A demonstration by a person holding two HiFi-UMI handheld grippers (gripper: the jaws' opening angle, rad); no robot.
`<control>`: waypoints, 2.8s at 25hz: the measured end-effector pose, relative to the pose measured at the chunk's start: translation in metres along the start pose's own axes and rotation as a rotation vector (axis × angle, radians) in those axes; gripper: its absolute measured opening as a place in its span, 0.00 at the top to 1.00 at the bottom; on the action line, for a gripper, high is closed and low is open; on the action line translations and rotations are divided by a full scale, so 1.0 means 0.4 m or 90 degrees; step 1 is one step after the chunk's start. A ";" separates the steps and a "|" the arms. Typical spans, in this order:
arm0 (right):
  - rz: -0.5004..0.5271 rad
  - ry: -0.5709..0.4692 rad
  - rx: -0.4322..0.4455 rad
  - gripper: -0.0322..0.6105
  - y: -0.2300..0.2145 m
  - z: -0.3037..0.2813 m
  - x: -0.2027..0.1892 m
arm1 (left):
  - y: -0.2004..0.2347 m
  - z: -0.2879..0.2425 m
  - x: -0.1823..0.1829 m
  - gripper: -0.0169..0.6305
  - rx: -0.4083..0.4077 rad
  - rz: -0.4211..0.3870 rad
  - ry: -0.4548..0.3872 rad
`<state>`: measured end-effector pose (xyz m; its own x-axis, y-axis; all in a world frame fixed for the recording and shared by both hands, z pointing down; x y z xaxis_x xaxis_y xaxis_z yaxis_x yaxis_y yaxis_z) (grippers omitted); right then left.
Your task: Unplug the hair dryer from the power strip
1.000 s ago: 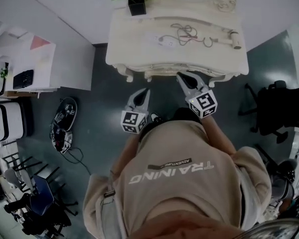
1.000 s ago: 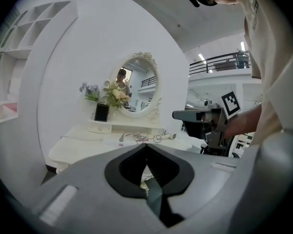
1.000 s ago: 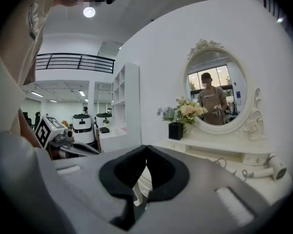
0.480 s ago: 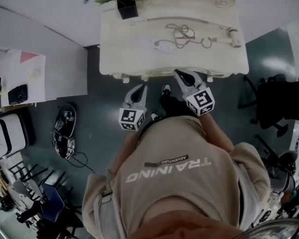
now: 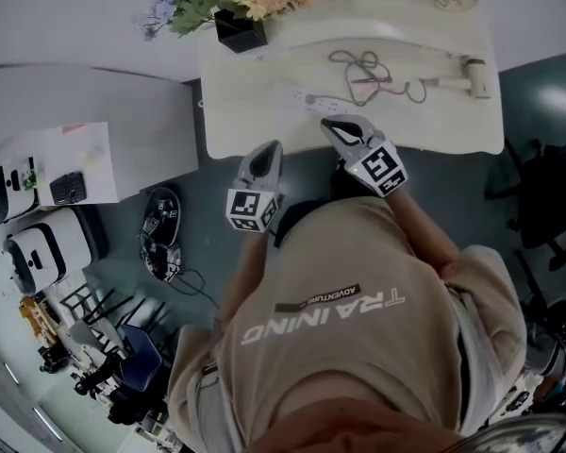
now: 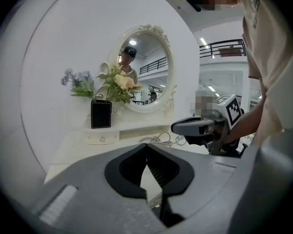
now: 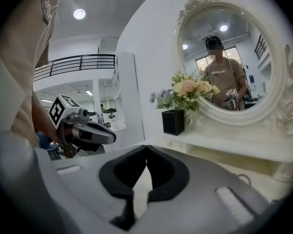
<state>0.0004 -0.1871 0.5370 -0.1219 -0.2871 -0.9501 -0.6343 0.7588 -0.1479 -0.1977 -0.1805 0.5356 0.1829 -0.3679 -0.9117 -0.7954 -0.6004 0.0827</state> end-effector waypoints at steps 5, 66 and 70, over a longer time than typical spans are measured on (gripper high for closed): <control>-0.027 0.011 0.003 0.94 -0.071 -0.024 -0.006 | 0.000 -0.080 0.027 0.96 -0.028 -0.012 0.023; -0.169 0.336 -0.296 0.94 -0.135 -0.188 -0.264 | 0.025 -0.522 -0.098 0.82 -0.534 -0.535 0.272; -0.198 0.349 -0.274 0.94 -0.148 -0.189 -0.258 | 0.011 -0.525 -0.083 0.82 -0.534 -0.564 0.278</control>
<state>-0.0071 -0.2465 0.6645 -0.1793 -0.7846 -0.5935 -0.9295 0.3328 -0.1590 -0.0859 -0.3201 0.6510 0.7559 0.2766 -0.5934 0.2663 -0.9579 -0.1073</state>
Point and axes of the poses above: the fingertips, and each gripper's own axes: z backward along the fingers, y to its left, x out of its top, the point moved 7 cm from there along z, backward along the fingers, and after that the axes turned 6 degrees about x, right-handed, at the moved point
